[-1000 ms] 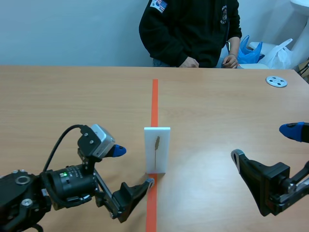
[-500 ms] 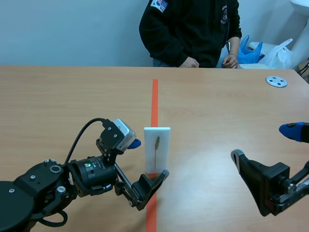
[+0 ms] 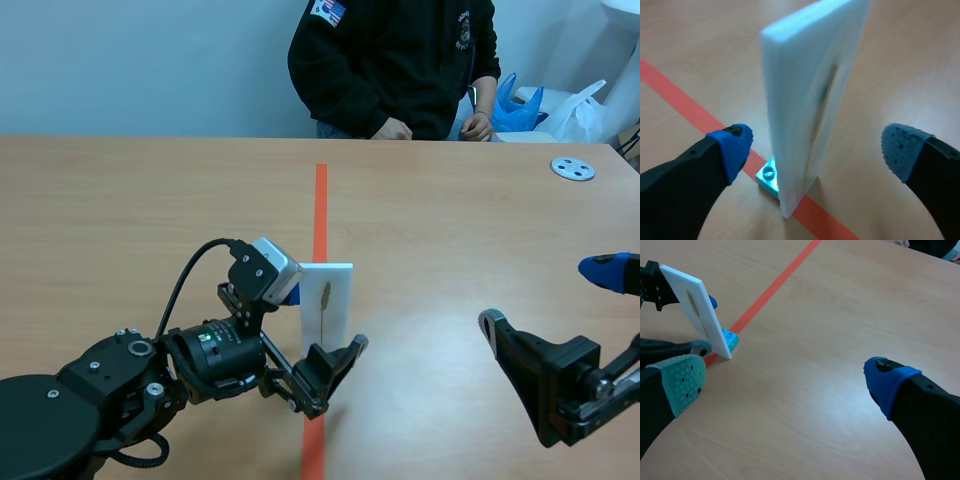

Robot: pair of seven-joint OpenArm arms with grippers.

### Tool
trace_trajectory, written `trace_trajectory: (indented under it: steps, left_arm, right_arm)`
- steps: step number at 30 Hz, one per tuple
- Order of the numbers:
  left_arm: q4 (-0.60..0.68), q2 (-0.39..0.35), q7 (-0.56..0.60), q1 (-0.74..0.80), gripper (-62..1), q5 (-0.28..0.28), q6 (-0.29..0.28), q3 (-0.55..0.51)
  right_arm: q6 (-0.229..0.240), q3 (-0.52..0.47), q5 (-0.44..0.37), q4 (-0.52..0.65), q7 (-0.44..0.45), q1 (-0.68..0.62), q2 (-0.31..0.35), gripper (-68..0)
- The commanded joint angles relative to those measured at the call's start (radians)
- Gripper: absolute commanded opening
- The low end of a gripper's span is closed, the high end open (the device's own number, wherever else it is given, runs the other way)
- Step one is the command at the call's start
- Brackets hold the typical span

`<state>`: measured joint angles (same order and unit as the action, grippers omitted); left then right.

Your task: Sort the leaf by its shape. The table is split by an orange tape line. A compound leaf with several leaflets goes to the left side, a simple leaf with one blade goes to the right side. Return to the home posture when a red brick is placed on the table.

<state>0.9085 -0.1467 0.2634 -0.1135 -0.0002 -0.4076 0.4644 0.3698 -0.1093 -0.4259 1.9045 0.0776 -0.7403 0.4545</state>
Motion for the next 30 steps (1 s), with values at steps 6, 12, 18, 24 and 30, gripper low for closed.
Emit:
trace_trajectory:
  steps: [6,12,18,24,30]
  left_arm:
    - [0.020,-0.001,0.017,-0.005,-30.6,-0.010,0.032,0.001]
    - [0.020,-0.001,0.017,0.000,-43.0,-0.010,0.032,0.001]
    - [0.023,-0.001,0.017,0.000,-54.4,-0.010,0.031,0.001]
    - [0.129,-0.010,-0.024,0.037,-57.3,-0.016,0.023,-0.002]
    - [0.384,-0.052,-0.161,0.138,-57.3,-0.097,0.021,-0.042]
  right_arm:
    - [-0.004,-0.009,-0.004,0.019,0.014,0.011,0.000,0.4]
    - [-0.004,-0.009,-0.004,0.019,0.014,0.011,0.000,0.4]
    - [-0.004,-0.009,-0.004,0.019,0.014,0.011,0.000,0.4]
    - [-0.004,-0.009,-0.004,0.019,0.014,0.011,0.000,0.4]
    - [-0.004,-0.009,-0.004,0.019,0.014,0.011,0.000,0.4]
